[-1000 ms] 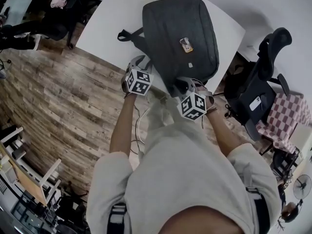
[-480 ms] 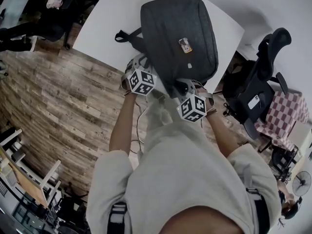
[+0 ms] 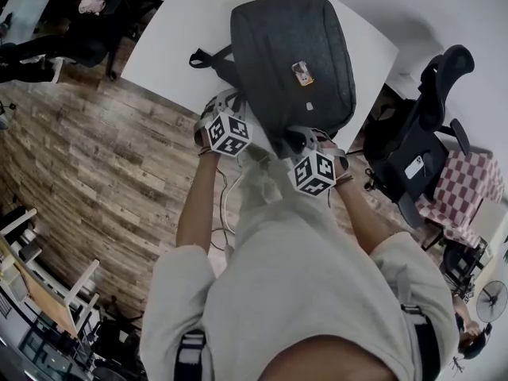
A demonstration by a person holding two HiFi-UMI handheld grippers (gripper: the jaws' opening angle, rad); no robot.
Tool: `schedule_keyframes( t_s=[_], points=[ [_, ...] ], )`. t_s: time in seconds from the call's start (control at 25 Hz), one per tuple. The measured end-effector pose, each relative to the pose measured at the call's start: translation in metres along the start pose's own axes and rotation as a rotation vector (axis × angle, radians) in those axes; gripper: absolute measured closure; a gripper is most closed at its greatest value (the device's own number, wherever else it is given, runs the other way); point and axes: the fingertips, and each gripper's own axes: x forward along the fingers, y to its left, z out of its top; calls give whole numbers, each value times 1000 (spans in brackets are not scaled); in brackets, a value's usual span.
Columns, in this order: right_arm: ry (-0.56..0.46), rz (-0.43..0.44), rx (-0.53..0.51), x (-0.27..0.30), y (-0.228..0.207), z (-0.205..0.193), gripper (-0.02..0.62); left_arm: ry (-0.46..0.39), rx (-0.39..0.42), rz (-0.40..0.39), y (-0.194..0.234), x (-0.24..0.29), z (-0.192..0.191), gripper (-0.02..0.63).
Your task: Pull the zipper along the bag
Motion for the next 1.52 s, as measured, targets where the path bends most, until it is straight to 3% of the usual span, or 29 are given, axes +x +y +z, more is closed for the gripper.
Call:
schedule_keyframes(
  t_s=[0.24, 0.56, 0.84, 1.24, 1.52],
  points=[
    [5, -1, -2, 0, -1, 0, 518, 33, 34, -33, -15, -9, -1, 575],
    [2, 1, 2, 2, -1, 1, 522, 34, 13, -62, -52, -29, -5, 575],
    [-15, 20, 9, 7, 2, 9, 525, 25, -94, -49, -79, -48, -8, 575],
    [-11, 51, 15, 21, 10, 31, 525, 48, -181, -23, -104, -67, -17, 574],
    [-41, 61, -21, 15, 15, 32, 503, 74, -129, 0, -97, -67, -21, 578]
  ],
)
